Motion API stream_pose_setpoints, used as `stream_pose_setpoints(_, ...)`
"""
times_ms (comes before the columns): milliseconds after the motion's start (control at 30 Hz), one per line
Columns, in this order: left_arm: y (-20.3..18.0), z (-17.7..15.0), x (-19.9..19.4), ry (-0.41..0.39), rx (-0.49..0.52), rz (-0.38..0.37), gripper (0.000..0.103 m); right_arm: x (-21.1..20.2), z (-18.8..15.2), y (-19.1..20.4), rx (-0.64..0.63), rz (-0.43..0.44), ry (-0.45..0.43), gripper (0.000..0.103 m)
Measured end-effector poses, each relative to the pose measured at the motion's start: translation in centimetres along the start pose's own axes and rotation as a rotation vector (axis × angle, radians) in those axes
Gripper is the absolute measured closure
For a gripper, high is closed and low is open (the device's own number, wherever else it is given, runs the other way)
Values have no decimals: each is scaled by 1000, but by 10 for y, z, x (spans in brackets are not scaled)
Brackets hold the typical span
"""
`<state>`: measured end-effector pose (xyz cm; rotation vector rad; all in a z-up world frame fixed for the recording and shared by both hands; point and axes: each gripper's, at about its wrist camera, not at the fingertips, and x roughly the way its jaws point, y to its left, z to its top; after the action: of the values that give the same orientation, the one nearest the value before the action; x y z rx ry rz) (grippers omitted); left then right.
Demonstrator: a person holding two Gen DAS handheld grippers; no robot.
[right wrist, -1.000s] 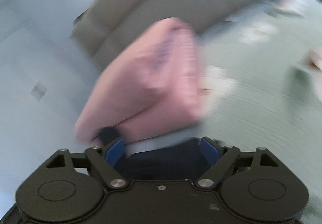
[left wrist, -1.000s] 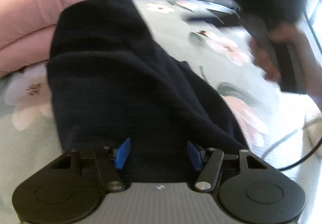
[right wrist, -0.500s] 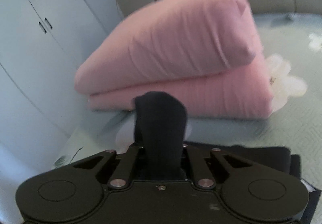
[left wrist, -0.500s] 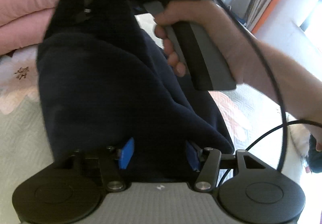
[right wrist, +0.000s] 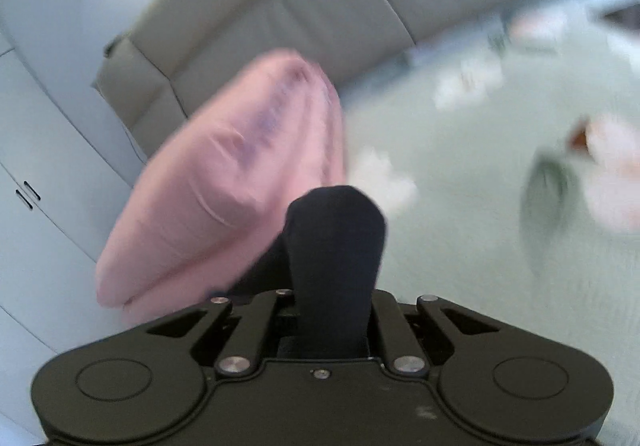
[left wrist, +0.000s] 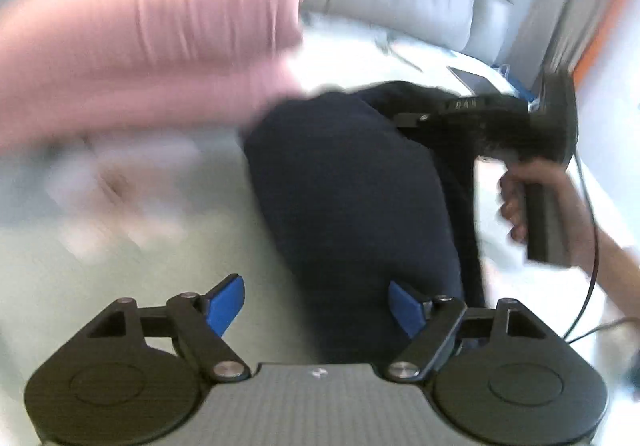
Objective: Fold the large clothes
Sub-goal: 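Lower the navy hoodie bundle beside the pink blankets with the right gripper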
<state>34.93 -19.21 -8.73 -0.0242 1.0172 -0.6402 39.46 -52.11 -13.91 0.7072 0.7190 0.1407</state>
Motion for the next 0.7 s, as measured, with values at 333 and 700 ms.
stream_pose_setpoints(333, 41, -13, 4, 68, -108, -27, 34, -10, -46, -39, 216, 193, 183, 24)
stream_pose_setpoints(700, 15, -21, 24, 126, 90, 25, 19, -44, -137, 13, -58, 92, 370, 90)
